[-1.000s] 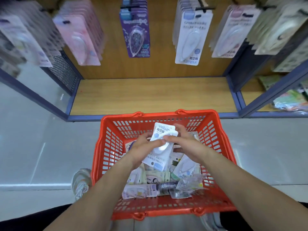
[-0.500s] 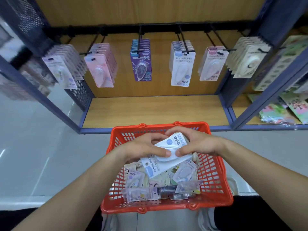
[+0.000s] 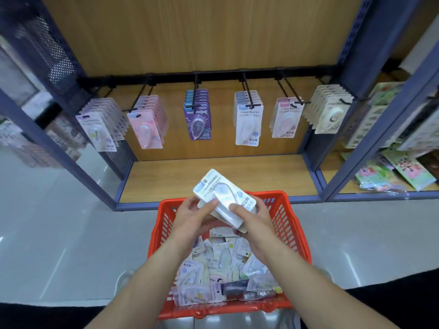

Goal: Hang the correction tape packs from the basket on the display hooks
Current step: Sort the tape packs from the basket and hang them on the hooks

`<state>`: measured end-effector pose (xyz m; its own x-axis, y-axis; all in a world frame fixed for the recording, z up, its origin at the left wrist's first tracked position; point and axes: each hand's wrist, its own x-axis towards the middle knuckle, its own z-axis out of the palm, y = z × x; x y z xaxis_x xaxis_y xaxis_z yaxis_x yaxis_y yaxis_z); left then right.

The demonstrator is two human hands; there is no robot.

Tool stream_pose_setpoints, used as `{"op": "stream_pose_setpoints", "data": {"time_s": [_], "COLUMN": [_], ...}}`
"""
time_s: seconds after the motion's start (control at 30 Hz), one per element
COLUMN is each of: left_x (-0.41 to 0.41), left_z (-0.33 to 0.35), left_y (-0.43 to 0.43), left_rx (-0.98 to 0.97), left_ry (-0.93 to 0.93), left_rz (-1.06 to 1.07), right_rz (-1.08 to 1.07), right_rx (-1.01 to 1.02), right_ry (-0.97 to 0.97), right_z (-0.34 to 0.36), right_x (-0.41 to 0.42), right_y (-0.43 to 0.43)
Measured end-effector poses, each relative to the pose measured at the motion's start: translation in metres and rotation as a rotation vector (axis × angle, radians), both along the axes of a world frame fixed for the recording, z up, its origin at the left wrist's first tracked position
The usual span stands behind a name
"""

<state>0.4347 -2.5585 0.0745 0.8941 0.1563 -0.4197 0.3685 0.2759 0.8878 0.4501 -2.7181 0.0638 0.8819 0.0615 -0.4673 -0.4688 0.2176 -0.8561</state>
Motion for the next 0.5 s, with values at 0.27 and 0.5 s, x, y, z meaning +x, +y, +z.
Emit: {"op": "stream_pose_setpoints", "data": {"time_s": [0.27,0.5], "left_x": [-0.003,0.005], "left_z": [0.011,0.026], "left_y": [0.004,0.008], "left_rx": [-0.019,0.025], "left_ry": [-0.077,-0.092], "left_rz": [0.075,0.069], "right_rz": [0.066,0.215], "right_rx": [0.000,-0.310], "right_ry": [0.002,-0.170], "right_z": [0.017,0.035], "right_x": [-0.016,-0.008], "right_y": [0.018,0.008]}}
